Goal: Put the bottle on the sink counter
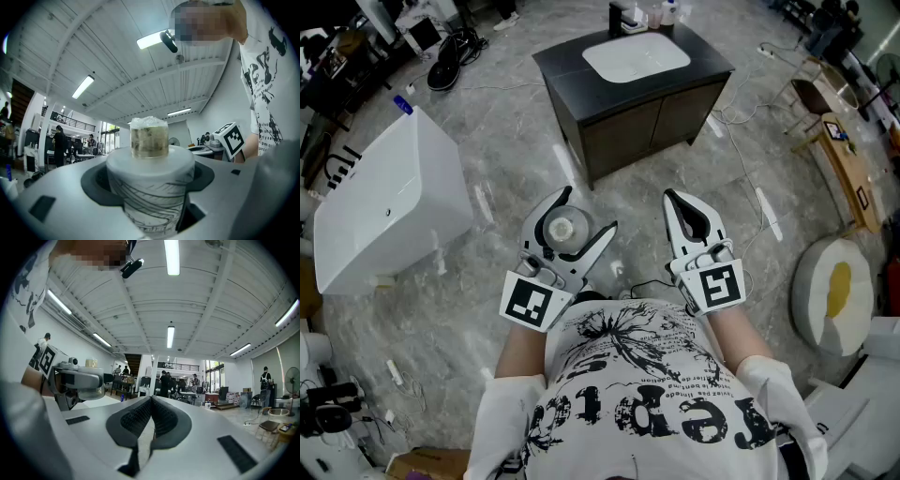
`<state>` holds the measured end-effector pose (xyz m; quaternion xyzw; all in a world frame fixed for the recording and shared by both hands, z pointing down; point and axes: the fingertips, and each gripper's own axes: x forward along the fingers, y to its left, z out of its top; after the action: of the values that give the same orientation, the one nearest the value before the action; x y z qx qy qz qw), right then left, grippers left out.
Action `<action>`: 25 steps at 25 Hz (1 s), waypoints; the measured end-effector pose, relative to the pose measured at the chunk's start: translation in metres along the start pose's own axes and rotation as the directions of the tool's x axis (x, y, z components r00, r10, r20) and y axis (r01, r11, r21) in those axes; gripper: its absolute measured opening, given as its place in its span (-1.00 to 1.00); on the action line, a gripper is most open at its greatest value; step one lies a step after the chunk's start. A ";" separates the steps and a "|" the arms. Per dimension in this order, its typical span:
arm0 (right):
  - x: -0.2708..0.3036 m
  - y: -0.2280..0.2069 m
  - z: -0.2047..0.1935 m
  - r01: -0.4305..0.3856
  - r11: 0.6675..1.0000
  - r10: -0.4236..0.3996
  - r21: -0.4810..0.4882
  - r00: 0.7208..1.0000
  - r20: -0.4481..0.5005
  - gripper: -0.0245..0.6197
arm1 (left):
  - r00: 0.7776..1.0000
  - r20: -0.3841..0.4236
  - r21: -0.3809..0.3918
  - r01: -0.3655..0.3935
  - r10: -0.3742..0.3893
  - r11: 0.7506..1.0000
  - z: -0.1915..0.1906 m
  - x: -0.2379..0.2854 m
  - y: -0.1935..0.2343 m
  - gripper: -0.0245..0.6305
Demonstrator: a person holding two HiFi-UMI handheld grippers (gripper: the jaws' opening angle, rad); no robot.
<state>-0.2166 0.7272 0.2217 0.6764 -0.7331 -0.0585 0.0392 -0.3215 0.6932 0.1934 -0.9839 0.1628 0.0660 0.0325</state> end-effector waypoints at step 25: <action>0.064 -0.076 -0.030 0.041 0.998 -0.041 0.051 0.999 0.001 -0.88 | 1.000 -0.002 -0.023 0.011 -0.012 1.000 -0.036 0.094 0.052 0.14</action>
<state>-0.1425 0.6563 0.2394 0.6921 -0.7204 -0.0412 0.0199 -0.2462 0.6108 0.2136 -0.9852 0.1564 0.0666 0.0215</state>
